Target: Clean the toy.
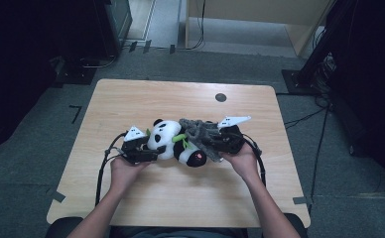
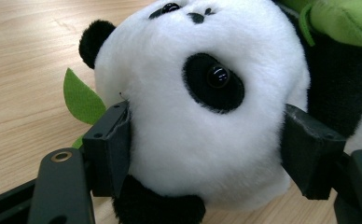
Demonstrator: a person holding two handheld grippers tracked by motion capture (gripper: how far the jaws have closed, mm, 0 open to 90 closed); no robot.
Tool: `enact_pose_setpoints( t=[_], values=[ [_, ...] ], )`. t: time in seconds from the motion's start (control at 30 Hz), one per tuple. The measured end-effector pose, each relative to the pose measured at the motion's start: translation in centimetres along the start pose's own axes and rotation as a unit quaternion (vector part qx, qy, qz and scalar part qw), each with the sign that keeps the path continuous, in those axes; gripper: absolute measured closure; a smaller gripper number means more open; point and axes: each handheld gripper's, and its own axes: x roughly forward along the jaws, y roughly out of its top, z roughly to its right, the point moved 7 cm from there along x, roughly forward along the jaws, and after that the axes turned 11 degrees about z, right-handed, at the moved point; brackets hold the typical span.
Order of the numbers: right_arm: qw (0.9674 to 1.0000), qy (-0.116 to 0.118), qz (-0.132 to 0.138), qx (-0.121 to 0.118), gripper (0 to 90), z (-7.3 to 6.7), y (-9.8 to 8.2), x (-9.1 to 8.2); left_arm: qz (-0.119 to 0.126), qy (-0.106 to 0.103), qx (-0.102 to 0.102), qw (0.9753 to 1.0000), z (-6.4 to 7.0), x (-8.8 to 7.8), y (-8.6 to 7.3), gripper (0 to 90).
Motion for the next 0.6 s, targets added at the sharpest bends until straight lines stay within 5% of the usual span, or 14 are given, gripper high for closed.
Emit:
enact_pose_setpoints(
  t=[0.6],
  values=[
    [0.9992, -0.021, -0.030, 0.018, 81.3, 1.6, -2.5, -1.2, -0.003, -0.012, -0.016, 0.9998, -0.3, 0.1, 0.1, 24.9]
  ],
)
